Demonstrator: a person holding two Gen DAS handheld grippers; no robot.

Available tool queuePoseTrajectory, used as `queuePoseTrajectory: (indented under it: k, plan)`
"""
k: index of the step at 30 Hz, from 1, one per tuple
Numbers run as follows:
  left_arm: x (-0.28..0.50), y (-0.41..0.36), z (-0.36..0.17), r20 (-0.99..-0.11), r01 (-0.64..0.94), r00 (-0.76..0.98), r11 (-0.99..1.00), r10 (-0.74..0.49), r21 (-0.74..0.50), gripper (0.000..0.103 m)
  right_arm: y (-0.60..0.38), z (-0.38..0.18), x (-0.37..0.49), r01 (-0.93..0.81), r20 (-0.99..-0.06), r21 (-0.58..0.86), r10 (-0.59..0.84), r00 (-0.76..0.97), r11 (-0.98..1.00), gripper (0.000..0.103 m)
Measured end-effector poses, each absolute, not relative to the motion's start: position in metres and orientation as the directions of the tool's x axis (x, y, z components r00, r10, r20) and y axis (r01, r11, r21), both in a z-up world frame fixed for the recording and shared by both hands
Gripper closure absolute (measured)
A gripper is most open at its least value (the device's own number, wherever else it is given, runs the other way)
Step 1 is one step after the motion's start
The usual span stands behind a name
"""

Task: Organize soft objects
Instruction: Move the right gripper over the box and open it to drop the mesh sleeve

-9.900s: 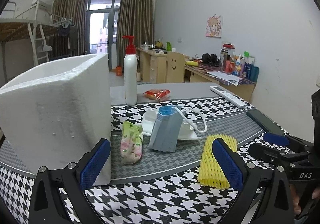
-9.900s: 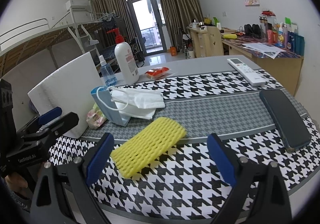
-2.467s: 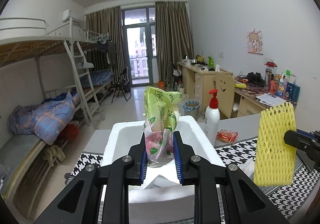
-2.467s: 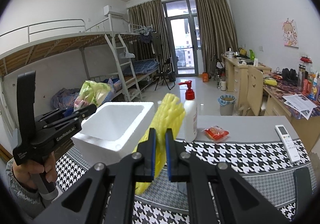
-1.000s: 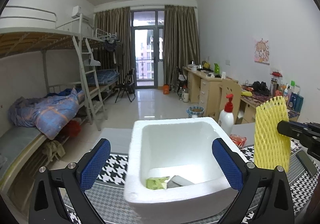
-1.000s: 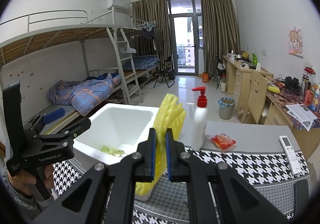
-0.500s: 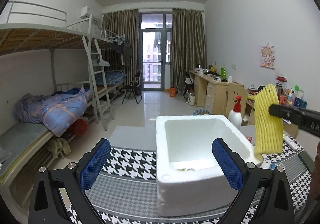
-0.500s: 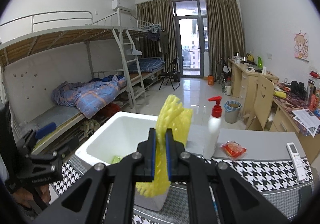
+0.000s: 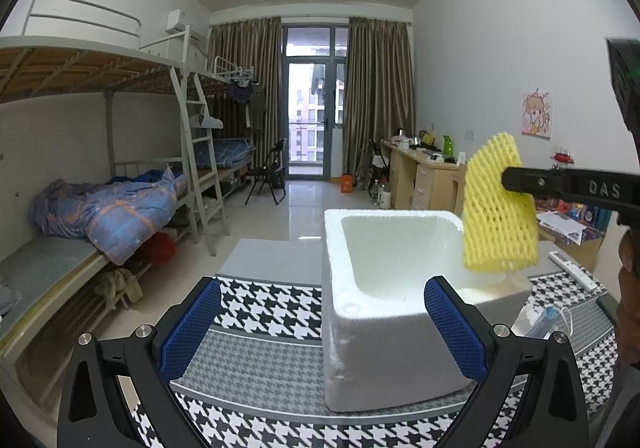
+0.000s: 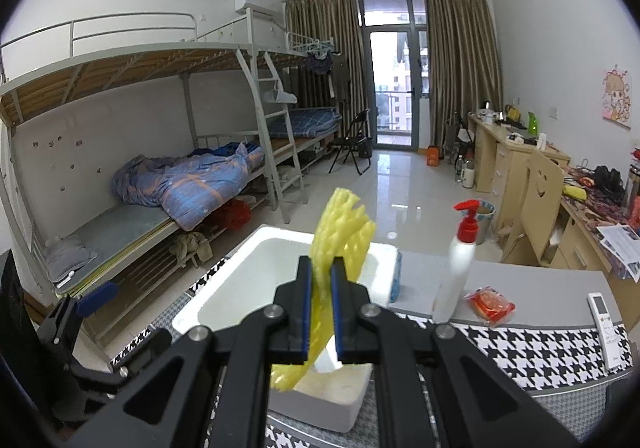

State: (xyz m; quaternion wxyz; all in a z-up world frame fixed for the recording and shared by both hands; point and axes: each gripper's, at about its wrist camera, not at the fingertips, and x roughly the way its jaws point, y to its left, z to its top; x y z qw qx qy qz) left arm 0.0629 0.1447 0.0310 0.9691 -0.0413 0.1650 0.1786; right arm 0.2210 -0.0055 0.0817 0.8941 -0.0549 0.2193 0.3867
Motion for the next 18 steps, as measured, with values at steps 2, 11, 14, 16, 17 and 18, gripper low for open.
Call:
queuePoseTrajectory:
  k: [2,11,14,16,17,18]
  plan:
    - [0.063,0.145,0.029,-0.336,-0.371,0.877,0.928,0.345,-0.015,0.001,-0.002,0.08,0.221,-0.719,-0.439,0.063,0.667,0.603,0.692,0.092]
    - [0.057,0.15,0.02,-0.349,-0.384,0.87,0.923,0.348,-0.038,0.001,0.013,0.071,0.229,-0.737,-0.478,0.069,0.671,0.567,0.673,0.092]
    - [0.057,0.15,0.018,-0.352,-0.383,0.871,0.923,0.344,-0.046,0.001,0.018,0.069,0.231,-0.739,-0.49,0.06,0.665,0.564,0.671,0.092]
    - [0.057,0.148,0.017,-0.358,-0.379,0.87,0.924,0.34,-0.045,0.001,0.022,0.067,0.23,-0.747,-0.502,0.048,0.662,0.557,0.664,0.092]
    - [0.057,0.148,0.016,-0.359,-0.379,0.87,0.924,0.339,-0.044,0.001,0.023,0.066,0.23,-0.749,-0.502,0.045,0.663,0.555,0.661,0.092]
    - [0.057,0.148,0.016,-0.359,-0.379,0.87,0.924,0.339,-0.044,0.001,0.025,0.065,0.229,-0.75,-0.505,0.04,0.662,0.555,0.66,0.092]
